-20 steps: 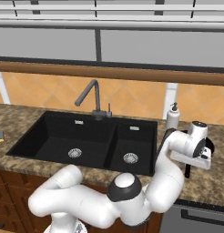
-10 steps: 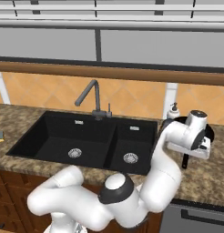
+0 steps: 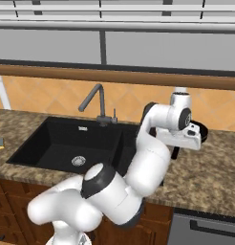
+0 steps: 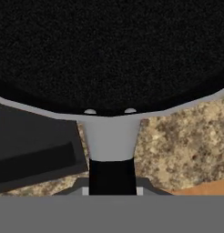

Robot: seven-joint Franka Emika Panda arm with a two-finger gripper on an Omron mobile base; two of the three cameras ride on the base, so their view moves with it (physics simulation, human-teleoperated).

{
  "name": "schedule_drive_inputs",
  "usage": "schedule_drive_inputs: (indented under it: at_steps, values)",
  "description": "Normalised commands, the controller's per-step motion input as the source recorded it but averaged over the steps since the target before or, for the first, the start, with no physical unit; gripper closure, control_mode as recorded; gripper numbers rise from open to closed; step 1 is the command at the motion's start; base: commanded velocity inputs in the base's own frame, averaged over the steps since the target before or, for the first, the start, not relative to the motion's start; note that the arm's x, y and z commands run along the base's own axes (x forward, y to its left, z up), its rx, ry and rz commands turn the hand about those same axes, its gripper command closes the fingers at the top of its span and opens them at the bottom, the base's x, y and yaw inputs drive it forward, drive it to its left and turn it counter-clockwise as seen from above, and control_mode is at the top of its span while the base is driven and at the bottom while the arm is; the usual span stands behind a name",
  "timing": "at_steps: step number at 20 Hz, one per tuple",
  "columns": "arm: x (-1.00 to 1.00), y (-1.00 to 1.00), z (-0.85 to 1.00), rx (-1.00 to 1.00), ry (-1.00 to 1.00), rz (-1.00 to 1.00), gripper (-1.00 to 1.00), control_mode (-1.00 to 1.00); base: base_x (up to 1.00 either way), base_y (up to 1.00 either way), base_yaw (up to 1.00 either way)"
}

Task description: Pick the pan and sponge and place them into the sink. Then turn on the water.

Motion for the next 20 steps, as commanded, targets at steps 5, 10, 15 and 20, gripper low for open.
schedule_drive_inputs:
  at_steps: [5,10,15,20]
  values:
    - [-0.70,0.85,0.20,0.00,-0.07,0.00,1.00,-1.00,0.00,0.00,0.00]
    - [-0.51,0.97,0.33,0.00,0.00,0.00,1.00,-1.00,0.00,0.00,0.00]
    - [-0.36,1.00,0.49,0.00,0.00,-0.02,1.00,-1.00,0.00,0.00,0.00]
    - [-0.41,0.97,0.57,-0.01,0.00,-0.08,1.00,-1.00,0.00,0.00,0.00]
